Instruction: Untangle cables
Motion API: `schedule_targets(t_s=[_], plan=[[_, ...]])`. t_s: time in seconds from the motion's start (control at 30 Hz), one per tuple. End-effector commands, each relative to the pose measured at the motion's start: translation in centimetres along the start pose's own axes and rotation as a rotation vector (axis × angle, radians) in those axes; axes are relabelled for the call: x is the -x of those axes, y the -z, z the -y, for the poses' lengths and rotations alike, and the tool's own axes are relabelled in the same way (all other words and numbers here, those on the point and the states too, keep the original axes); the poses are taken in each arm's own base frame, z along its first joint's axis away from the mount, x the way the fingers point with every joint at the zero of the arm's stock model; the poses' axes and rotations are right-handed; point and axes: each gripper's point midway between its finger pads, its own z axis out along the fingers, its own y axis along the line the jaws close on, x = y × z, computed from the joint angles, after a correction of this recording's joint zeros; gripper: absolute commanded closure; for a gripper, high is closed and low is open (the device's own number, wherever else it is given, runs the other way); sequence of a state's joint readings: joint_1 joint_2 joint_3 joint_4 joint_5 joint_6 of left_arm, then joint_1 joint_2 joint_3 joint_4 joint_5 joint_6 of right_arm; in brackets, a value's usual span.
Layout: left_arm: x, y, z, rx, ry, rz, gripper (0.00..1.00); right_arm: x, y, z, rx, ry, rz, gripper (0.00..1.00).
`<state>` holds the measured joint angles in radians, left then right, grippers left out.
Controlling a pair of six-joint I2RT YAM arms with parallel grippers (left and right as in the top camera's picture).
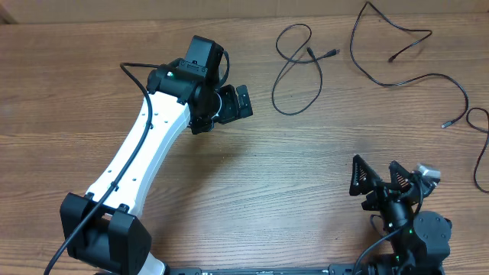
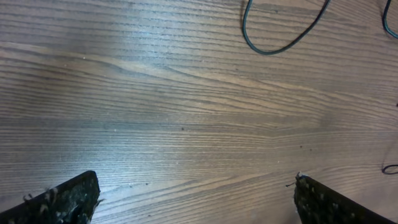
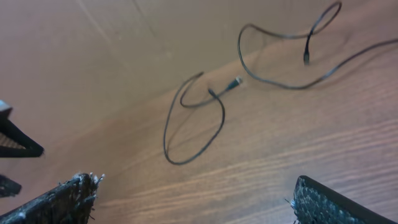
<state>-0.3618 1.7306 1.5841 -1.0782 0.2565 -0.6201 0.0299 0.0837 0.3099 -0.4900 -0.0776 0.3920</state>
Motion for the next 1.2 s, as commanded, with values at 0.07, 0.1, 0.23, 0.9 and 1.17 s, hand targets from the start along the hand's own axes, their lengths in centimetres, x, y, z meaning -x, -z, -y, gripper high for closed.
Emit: schedule_targets(t_s=[0.07,0.1,0.23,0.9,1.17], plan=[[0.3,0.9,0.3,-0.010,-0.027,0.024,0.00,1.7,0.9,-0.7,0.034,0.018,0.105,0.00],[0.3,0.9,0.3,-0.010,-0.027,0.024,0.00,2.0,0.9,-0.9,0.041,0.018,0.119,0.00],[0.3,0.9,0.3,-0.010,-0.027,0.024,0.01,3.6,0.9,-1.6,0.073,0.024,0.198,0.00],[0.3,0.9,0.3,-0.010,-0.027,0.024,0.01,1.3,-1.8,-0.3,0.116,0.026,0.270,0.00],[0.3,0.9,0.3,-0.010,-0.027,0.024,0.00,-1.3,-2.8,0.8,0.084,0.022,0.200,0.00]])
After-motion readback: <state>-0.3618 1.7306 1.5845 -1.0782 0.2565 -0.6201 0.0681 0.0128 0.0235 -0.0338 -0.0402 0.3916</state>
